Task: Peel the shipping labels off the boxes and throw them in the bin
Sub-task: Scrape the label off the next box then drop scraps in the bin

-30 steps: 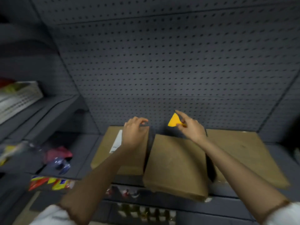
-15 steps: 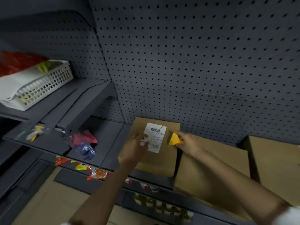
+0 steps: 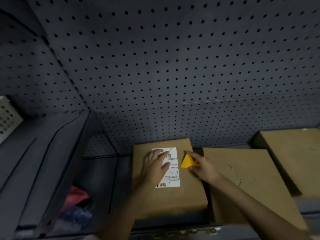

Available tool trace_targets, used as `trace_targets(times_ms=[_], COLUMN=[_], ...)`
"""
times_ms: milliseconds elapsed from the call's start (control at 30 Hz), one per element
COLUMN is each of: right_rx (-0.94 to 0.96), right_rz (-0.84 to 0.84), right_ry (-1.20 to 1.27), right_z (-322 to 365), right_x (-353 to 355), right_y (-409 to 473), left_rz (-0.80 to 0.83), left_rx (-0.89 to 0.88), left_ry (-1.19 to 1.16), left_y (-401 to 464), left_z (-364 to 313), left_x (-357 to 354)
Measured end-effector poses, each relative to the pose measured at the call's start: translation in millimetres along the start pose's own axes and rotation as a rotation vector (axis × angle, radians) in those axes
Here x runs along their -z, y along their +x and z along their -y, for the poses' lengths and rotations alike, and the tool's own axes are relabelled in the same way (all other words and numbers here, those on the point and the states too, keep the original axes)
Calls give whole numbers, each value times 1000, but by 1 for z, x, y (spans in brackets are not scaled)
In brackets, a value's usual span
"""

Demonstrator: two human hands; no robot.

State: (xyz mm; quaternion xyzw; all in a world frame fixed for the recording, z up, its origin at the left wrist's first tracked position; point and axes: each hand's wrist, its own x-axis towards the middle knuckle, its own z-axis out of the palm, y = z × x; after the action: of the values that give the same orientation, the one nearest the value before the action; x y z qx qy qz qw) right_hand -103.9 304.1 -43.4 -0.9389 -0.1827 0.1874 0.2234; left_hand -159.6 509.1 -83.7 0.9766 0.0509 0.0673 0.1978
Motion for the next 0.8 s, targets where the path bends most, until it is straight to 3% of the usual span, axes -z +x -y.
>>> trace_targets(times_ms=[300,800], right_rx=[-69,-115], right_rz=[-28,-49], right_ry=[9,-114], right_z=[-3,7], right_x=[-13,-15], right_y=[3,19], left_rz=[-191,-188], left_rx=[7,30], left_ry=[-9,25], left_y=[31,39], left_z=[-9,-15], left_x=[-25,-26])
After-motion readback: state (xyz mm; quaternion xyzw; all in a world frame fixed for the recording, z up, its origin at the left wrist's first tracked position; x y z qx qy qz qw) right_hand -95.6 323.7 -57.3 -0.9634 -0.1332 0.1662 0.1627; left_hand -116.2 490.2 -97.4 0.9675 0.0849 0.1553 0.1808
